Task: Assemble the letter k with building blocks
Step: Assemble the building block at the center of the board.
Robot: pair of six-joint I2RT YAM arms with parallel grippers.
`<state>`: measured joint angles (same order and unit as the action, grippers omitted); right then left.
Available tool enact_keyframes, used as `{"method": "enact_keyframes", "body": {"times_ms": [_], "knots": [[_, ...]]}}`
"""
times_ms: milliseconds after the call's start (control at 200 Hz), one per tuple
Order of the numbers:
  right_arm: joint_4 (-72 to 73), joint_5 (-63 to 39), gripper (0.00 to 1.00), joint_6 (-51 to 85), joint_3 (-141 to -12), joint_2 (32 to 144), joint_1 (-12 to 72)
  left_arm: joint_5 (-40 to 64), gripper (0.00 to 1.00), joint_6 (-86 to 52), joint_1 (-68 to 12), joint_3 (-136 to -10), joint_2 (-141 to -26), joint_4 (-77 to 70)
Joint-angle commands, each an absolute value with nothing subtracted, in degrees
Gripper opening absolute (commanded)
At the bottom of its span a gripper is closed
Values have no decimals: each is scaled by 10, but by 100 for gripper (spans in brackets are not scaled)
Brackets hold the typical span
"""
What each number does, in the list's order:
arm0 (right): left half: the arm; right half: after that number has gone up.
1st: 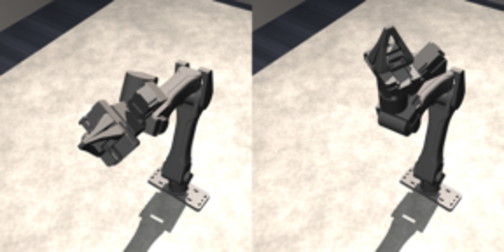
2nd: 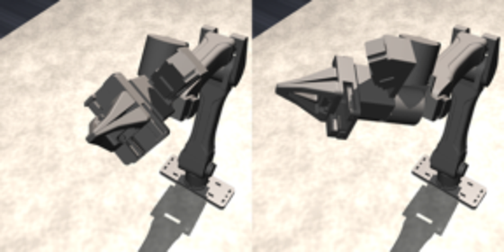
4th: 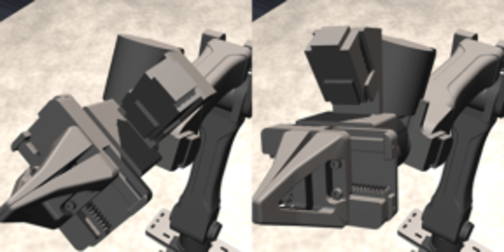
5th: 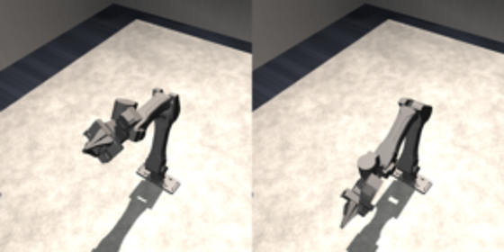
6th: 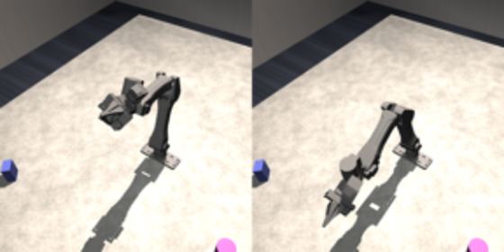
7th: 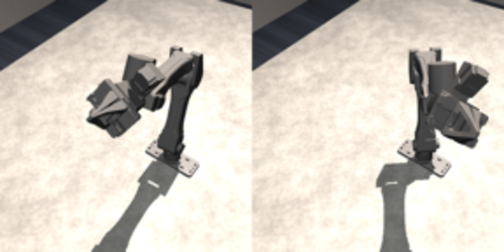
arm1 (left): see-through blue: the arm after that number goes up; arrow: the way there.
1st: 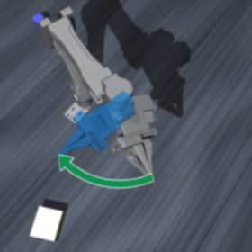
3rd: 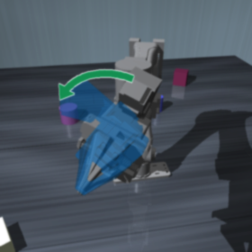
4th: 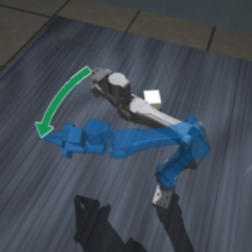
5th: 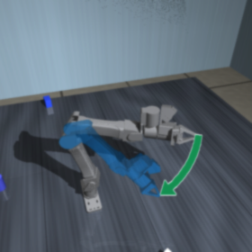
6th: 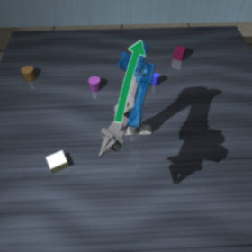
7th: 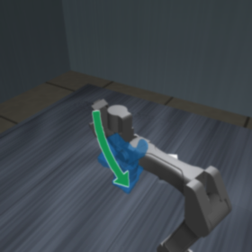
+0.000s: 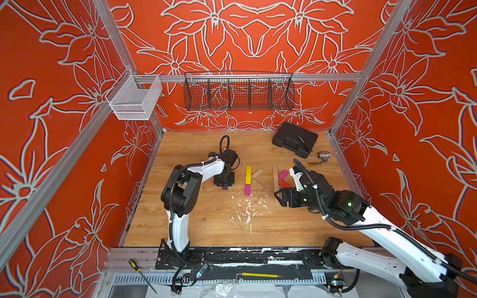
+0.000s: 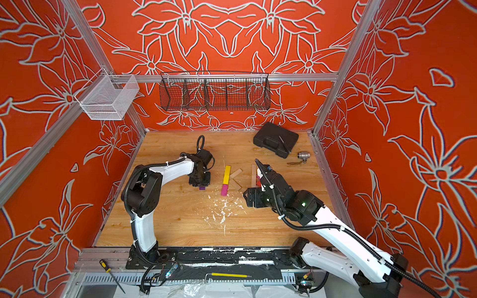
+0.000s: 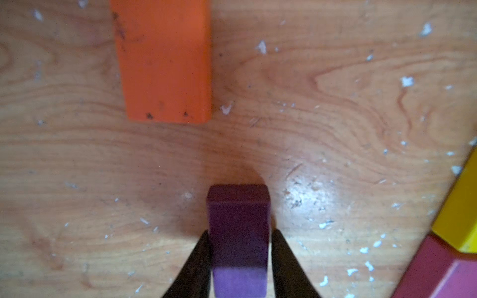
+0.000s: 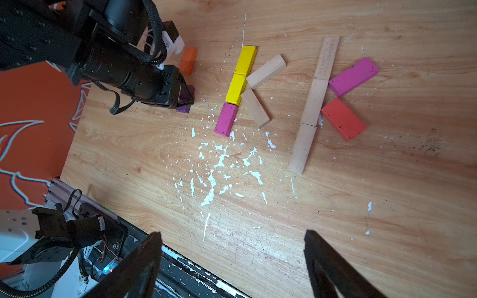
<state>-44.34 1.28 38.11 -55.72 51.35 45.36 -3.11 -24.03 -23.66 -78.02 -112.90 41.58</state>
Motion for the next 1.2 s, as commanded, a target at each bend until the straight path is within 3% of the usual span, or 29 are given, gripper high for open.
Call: {"method": "enact_keyframes", "body": {"times_ms": [0,791,1196], "knots": [[-450,16,88,383,-563,510,454,-52,33,-234,-235,-788,-1139,436],[-444,3,87,380,-576,523,454,-55,28,-203,-188,-807,-1145,439],[-445,9,87,379,-577,528,454,-35,35,-194,-178,-825,-1162,435]]}}
